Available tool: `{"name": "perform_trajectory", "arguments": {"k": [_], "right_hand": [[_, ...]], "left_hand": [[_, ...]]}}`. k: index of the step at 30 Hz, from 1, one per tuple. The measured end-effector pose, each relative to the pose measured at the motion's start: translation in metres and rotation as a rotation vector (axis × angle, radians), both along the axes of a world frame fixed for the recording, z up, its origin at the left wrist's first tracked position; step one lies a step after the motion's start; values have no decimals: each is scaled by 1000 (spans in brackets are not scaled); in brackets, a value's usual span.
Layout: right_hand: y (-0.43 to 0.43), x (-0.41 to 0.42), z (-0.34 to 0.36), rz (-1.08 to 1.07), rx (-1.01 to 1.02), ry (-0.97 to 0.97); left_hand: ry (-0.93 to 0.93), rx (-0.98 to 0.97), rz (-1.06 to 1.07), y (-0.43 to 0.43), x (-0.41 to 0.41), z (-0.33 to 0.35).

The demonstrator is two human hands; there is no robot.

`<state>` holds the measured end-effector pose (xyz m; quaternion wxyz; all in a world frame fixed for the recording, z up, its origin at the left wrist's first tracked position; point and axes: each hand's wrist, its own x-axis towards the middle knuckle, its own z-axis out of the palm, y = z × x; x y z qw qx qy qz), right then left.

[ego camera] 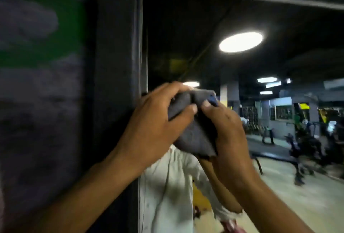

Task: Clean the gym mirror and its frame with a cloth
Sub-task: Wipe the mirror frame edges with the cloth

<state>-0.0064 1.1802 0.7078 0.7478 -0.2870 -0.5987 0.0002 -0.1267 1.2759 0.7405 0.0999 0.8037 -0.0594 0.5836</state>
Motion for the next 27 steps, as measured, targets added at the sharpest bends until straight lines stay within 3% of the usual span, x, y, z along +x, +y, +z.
{"name": "perform_trajectory", "arguments": {"k": [3, 12, 15, 18, 27], "right_hand": [[-23, 19, -82, 19, -173, 169], [-149, 48, -277, -305, -675, 549], [-191, 56, -317, -389, -733, 665], [-234, 65, -350, -476, -756, 694], [-375, 87, -440, -644, -798, 859]], "left_hand": [[147, -78, -24, -10, 15, -74], [647, -417, -260, -81, 88, -288], [897, -544, -280, -112, 108, -328], [1125, -809, -338, -147, 123, -360], [1257, -1087, -432, -267, 181, -462]]}}
